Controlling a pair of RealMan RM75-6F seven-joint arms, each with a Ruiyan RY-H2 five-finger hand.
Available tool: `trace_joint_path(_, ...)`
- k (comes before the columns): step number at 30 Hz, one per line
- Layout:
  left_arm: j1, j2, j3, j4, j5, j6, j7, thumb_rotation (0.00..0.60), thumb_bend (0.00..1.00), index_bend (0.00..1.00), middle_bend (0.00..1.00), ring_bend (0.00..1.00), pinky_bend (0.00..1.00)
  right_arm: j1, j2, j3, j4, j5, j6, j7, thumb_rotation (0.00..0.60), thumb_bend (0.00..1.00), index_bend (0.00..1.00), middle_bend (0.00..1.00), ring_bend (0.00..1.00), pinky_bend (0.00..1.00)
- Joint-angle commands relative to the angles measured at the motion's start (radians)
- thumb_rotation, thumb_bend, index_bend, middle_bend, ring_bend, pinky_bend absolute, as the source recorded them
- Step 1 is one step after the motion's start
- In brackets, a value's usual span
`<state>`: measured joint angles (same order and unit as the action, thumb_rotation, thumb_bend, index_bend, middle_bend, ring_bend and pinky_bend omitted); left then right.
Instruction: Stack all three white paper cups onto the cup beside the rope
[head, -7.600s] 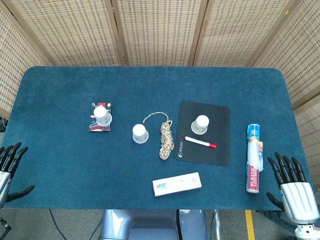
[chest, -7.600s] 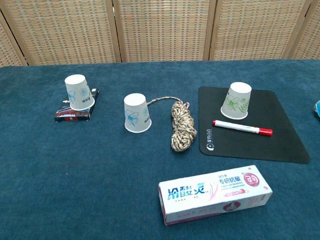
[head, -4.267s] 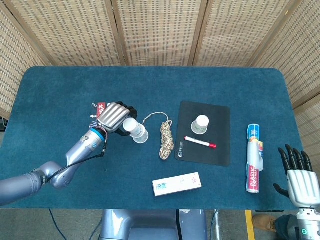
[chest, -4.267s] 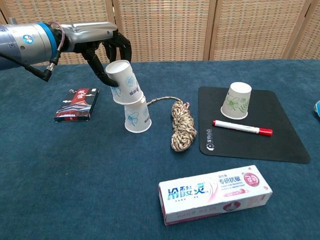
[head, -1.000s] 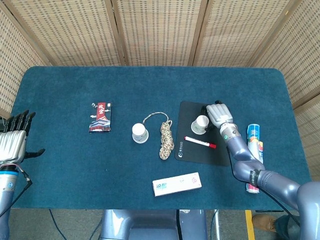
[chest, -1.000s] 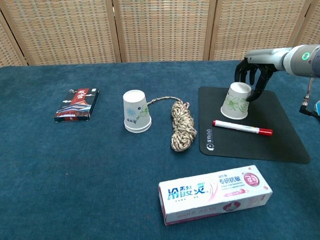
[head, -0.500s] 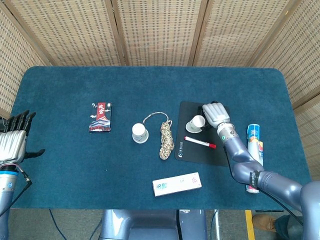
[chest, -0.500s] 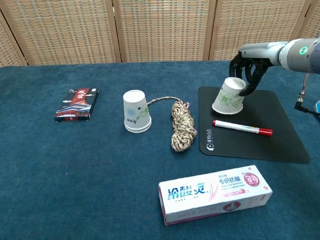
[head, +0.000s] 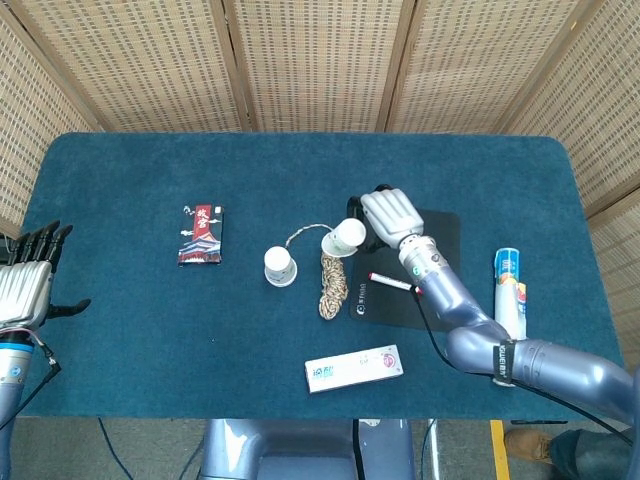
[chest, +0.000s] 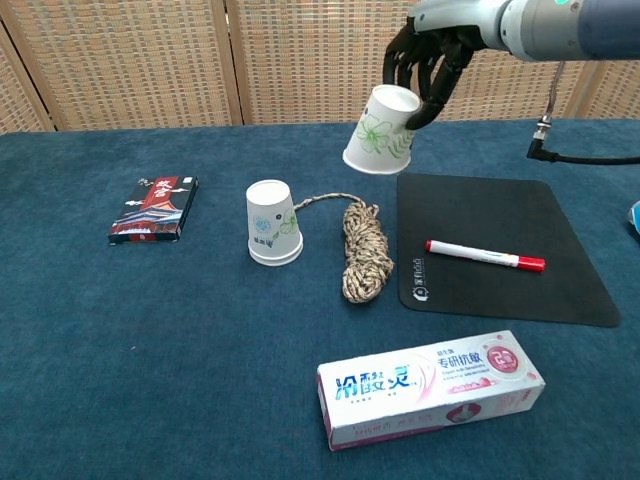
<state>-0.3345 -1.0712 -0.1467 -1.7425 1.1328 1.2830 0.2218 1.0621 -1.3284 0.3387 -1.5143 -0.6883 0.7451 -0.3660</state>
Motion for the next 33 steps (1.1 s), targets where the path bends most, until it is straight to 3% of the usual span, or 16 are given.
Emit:
trace_joint_path(1, 0.002, 0.006, -0.001, -0.002, 0.004, -0.004, -0.011, 0.6, 0.0, 0.0, 0.0, 0.0, 0.0, 0.059, -0.024, 0.0, -0.02, 0.076, 0.038, -0.065, 0.6, 0.4, 0.52, 0.57, 0.52, 0.26)
trace_joint_path(14, 0.007, 0.038, -0.008, -0.001, 0.015, -0.03, -0.078, 0.6, 0.0, 0.0, 0.0, 0.0, 0.0, 0.227, -0.156, -0.006, -0.013, 0.292, 0.142, -0.238, 0.6, 0.41, 0.52, 0.57, 0.52, 0.26)
trace_joint_path(33, 0.014, 0.062, -0.008, -0.008, 0.038, -0.046, -0.126, 0.6, 0.0, 0.0, 0.0, 0.0, 0.0, 0.315, -0.24, 0.0, 0.014, 0.414, 0.228, -0.343, 0.6, 0.4, 0.51, 0.56, 0.52, 0.26)
